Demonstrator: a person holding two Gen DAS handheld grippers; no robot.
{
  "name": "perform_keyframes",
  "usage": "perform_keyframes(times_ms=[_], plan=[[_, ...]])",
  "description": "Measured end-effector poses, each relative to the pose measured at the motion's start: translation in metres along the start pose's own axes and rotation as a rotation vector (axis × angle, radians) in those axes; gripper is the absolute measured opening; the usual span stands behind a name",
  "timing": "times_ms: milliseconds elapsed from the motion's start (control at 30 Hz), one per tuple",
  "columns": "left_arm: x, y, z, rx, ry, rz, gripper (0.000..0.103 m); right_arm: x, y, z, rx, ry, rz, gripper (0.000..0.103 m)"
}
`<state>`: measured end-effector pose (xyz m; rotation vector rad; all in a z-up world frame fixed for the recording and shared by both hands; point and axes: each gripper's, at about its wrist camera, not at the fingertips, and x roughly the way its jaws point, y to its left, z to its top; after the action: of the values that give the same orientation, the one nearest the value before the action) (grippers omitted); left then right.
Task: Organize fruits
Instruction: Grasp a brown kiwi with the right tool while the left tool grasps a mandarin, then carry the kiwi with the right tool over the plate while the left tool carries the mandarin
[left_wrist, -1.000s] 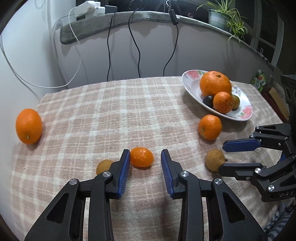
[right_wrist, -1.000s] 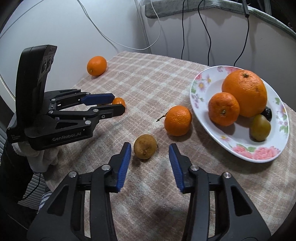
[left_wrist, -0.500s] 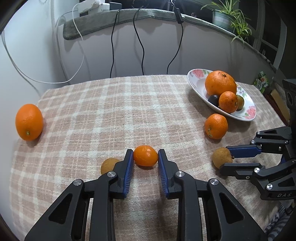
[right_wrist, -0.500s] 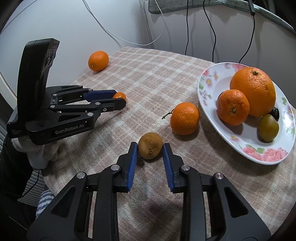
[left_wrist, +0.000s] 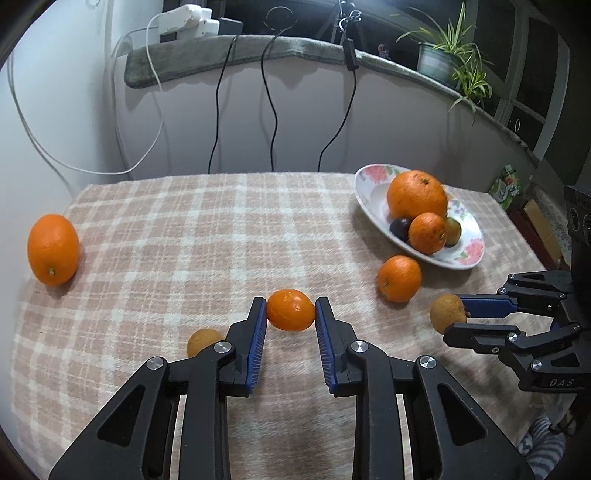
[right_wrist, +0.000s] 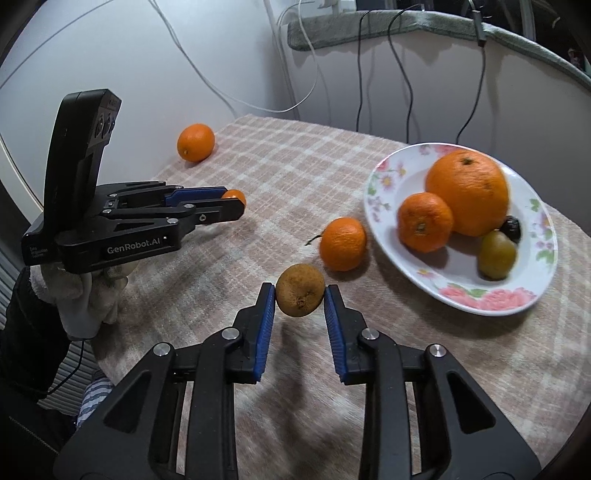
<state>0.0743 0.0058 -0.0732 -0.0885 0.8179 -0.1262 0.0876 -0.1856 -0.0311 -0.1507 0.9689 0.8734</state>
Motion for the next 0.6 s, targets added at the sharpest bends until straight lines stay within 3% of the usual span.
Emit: perform_keyframes(times_ms=[600], plan=[[0.006, -0.03, 0.027, 0.019, -0.043, -0.07, 0.025, -0.049, -0.051, 0.002, 0.073, -0.083, -0.102, 0.029]])
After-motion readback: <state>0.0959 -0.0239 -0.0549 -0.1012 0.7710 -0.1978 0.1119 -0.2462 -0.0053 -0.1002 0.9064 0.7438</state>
